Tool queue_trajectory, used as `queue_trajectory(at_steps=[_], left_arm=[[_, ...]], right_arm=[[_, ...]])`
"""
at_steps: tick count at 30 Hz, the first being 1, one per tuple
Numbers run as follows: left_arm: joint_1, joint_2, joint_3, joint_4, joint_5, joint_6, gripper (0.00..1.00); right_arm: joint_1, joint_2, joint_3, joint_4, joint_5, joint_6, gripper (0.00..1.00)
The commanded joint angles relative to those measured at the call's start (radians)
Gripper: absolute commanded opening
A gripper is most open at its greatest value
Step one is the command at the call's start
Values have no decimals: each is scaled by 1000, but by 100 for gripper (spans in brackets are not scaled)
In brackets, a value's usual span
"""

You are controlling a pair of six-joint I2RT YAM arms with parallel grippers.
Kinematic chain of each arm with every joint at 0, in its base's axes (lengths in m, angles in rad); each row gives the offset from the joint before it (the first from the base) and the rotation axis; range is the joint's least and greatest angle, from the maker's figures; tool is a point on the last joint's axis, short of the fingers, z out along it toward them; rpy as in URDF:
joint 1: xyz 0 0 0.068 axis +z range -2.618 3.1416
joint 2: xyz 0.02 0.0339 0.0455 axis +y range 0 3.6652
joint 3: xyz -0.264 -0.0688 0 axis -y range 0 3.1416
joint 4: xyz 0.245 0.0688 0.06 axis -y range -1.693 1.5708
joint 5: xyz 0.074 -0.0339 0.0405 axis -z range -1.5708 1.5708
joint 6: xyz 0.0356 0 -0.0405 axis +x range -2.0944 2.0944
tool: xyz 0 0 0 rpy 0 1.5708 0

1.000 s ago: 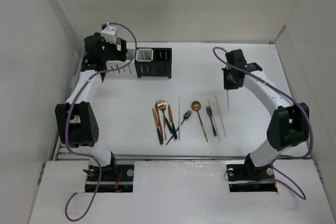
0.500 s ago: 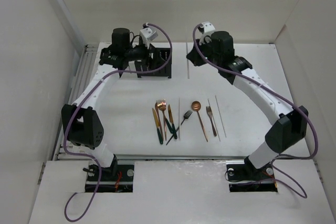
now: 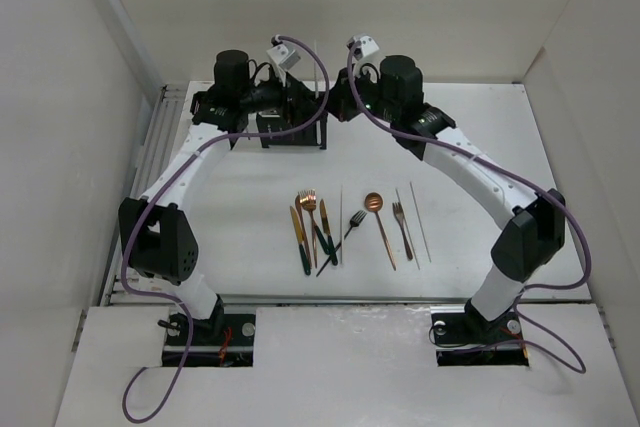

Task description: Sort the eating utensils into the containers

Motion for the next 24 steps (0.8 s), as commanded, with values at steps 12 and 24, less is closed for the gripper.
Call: queue_trajectory(at_steps=[12, 24], left_arm=[[12, -11, -39, 155, 27, -83, 0], [100, 105, -19, 399, -416, 95, 0]], right_arm=[[14, 37, 84, 94, -68, 20, 3], [-133, -5, 10, 94, -16, 9, 88]])
